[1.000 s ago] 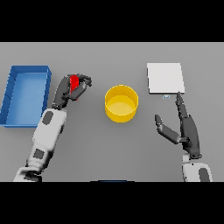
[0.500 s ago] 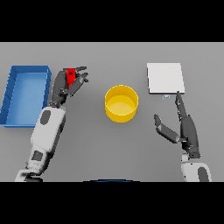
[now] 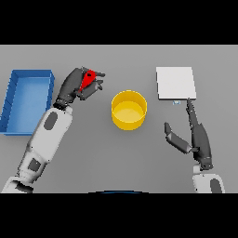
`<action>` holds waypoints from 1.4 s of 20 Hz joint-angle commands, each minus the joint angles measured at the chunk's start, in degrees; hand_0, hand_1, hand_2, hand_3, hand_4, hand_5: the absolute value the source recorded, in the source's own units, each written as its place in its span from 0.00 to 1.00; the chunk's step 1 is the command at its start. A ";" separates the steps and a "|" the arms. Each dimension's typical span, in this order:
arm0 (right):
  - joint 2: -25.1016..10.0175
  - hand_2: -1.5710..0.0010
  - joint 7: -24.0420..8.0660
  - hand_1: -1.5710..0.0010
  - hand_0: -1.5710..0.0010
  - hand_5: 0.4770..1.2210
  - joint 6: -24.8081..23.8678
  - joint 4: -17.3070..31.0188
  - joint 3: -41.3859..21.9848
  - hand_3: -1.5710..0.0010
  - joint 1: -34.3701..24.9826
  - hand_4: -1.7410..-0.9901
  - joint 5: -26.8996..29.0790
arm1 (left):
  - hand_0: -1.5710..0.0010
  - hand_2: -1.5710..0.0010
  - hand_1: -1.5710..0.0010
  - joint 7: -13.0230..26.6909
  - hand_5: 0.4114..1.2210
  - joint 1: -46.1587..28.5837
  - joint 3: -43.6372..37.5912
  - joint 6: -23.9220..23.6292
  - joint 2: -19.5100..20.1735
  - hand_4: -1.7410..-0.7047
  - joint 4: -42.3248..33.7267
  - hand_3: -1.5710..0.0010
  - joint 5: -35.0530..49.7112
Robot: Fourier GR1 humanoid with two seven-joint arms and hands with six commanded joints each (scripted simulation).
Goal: Pick up the red beaker and tilt it to pour out 1 green nut into yellow bowl. Pick up the yellow bowl and place it on the metallic measuring scale.
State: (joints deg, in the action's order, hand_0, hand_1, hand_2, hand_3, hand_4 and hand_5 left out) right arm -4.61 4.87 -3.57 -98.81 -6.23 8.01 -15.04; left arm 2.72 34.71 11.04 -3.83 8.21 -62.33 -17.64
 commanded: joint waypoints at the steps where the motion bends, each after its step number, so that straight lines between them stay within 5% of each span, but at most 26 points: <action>1: -0.18 1.00 -0.06 1.00 1.00 0.27 0.21 -0.29 -0.02 1.00 -0.02 0.65 0.06 | 0.00 0.00 0.00 1.00 0.86 0.06 1.03 -0.10 0.15 0.01 -0.42 0.01 -0.85; 7: 0.31 1.00 -0.36 1.00 1.00 0.28 0.99 -0.77 -0.35 1.00 0.08 0.65 0.95 | 0.00 0.00 0.00 11.25 0.89 5.08 10.74 0.21 3.60 0.00 -0.25 0.00 -12.36; 12: 0.16 1.00 -0.81 1.00 1.00 0.30 1.13 -1.48 -0.39 1.00 0.31 0.63 0.90 | 0.00 0.00 0.00 13.17 0.94 10.17 20.20 3.81 6.69 0.00 1.75 0.00 -22.04; 17: 0.71 1.00 -1.06 1.00 1.00 0.30 0.90 -0.76 -0.12 1.00 0.11 0.61 1.36 | 0.00 0.00 0.00 11.66 0.98 15.49 26.57 8.75 8.74 0.07 3.47 0.00 -27.68; 21: 1.53 1.00 0.26 1.00 1.00 0.27 0.74 0.11 0.45 1.00 0.08 0.60 2.63 | 0.00 0.00 0.00 8.67 0.99 20.15 32.81 14.74 9.65 0.04 5.59 0.19 -31.40; 28: 2.51 1.00 1.33 1.00 1.00 0.22 0.71 -0.29 0.47 1.00 1.16 0.60 3.62 | 0.00 0.00 0.00 3.19 1.00 27.47 43.26 20.41 9.08 0.01 10.09 0.04 -37.87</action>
State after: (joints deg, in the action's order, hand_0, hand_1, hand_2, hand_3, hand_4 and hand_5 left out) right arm -2.10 6.19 -2.89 -99.10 -5.76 9.14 -11.42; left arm 5.88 62.18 54.30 16.59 17.28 -52.25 -55.41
